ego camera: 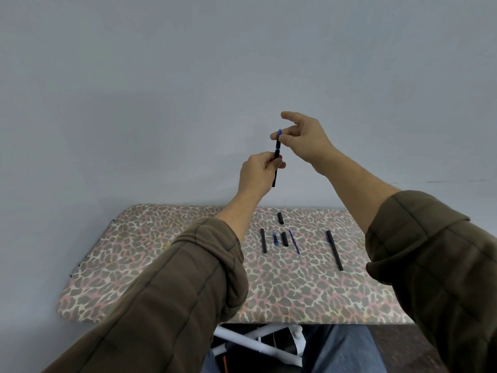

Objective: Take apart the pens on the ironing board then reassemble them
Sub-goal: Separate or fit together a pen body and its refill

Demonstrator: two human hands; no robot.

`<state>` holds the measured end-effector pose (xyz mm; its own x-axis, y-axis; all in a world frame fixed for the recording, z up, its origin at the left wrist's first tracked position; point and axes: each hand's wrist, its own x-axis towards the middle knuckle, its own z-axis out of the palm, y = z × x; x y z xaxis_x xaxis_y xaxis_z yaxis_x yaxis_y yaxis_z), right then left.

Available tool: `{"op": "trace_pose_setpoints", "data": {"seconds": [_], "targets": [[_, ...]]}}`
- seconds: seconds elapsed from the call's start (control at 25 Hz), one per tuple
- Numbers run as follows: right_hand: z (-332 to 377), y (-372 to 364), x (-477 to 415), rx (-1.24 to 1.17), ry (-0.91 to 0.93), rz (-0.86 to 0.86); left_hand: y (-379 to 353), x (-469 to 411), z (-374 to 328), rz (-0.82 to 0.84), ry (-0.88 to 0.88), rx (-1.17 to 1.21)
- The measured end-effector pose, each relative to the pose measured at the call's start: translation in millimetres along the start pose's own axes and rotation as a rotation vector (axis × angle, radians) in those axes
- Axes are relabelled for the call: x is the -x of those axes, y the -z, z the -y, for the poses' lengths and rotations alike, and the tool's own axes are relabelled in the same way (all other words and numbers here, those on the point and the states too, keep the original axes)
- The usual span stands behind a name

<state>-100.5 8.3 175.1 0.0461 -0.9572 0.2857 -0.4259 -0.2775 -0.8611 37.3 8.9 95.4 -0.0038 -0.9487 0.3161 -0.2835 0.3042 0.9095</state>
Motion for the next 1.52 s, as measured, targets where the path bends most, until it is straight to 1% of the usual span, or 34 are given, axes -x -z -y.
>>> {"op": "trace_pose_setpoints", "data": {"seconds": [0.08, 0.24, 0.68, 0.84, 0.92, 1.0, 1.08, 1.12, 1.2, 1.24, 1.4, 1.52], "targets": [[1.3, -0.2, 0.0, -0.01, -0.008, 0.016, -0.3, 0.1, 1.5, -0.005, 0.002, 0.007], [1.1, -2.3, -0.8, 0.051, -0.012, -0.052, -1.0, 0.9, 0.3, -0.008, -0.003, 0.015], [3.8, -1.7, -7.1, -0.032, 0.001, -0.062, -2.3, 6.3, 4.3, -0.008, -0.058, -0.043], [1.2, -3.0, -8.5, -0.055, 0.011, -0.067, -1.3, 5.3, 9.6, -0.009, -0.048, -0.045], [2.0, -3.3, -11.1, -0.101, 0.022, -0.109, -0.4, 5.5, 16.1, -0.006, -0.032, -0.04], [3.1, -3.2, -16.9, -0.205, 0.025, -0.179, 0.9, 5.8, 26.3, -0.005, -0.013, -0.034], [0.9, -3.1, -27.7, -0.288, -0.01, -0.271, 2.4, 5.2, 38.8, -0.013, 0.004, -0.035], [-3.0, -4.4, -34.0, -0.286, -0.038, -0.31, 3.4, 4.4, 45.6, -0.018, 0.012, -0.042], [-17.2, -10.6, -43.4, -0.188, -0.122, -0.336, 6.4, 2.0, 58.0, -0.026, 0.026, -0.062], [-29.1, -17.4, -46.8, -0.113, -0.181, -0.318, 8.4, -0.7, 65.8, -0.034, 0.038, -0.067], [-90.8, -56.2, -46.8, 0.147, -0.41, -0.158, 16.1, -13.1, 97.1, -0.074, 0.084, -0.077], [-130.2, -80.7, -45.8, 0.362, -0.501, -0.022, 17.1, -18.4, 117.1, -0.08, 0.107, -0.088]]}}
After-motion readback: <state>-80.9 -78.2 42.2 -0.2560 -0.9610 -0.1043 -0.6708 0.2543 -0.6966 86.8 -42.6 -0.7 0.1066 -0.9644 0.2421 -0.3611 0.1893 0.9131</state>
